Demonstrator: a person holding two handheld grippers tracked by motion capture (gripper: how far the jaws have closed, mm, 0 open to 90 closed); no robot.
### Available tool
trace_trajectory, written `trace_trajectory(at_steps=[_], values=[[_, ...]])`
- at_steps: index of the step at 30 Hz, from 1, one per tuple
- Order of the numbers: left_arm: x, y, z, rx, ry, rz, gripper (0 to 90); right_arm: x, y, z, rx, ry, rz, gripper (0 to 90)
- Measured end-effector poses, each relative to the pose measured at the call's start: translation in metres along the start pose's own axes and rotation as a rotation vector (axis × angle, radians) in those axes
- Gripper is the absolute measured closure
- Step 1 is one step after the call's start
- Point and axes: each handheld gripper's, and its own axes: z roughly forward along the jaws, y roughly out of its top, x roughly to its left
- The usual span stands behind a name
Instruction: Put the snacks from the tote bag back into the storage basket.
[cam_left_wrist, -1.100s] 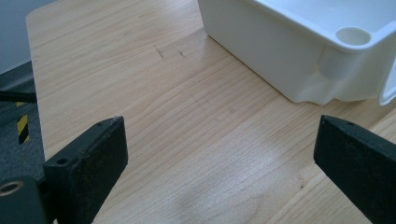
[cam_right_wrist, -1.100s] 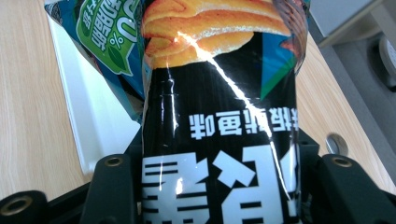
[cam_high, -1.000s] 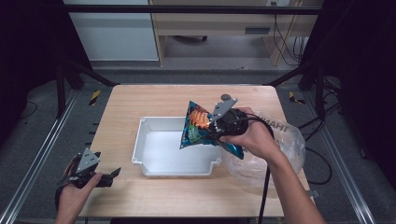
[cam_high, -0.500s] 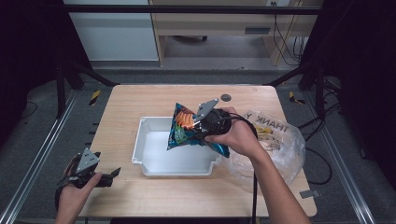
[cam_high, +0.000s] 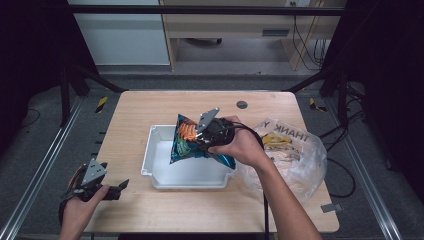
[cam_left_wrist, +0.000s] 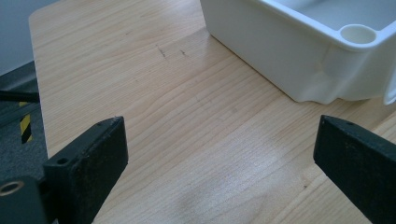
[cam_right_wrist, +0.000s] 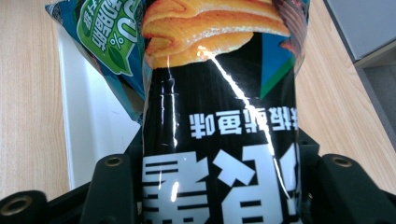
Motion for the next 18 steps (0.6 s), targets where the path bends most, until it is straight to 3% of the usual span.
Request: trace_trajectory(at_steps=[18], values=[[0.001,-0.002,0.001,-0.003,0.004,-0.017,2.8,0.007,0.014,0.024,-0.003,0.025,-0.024,44.8]])
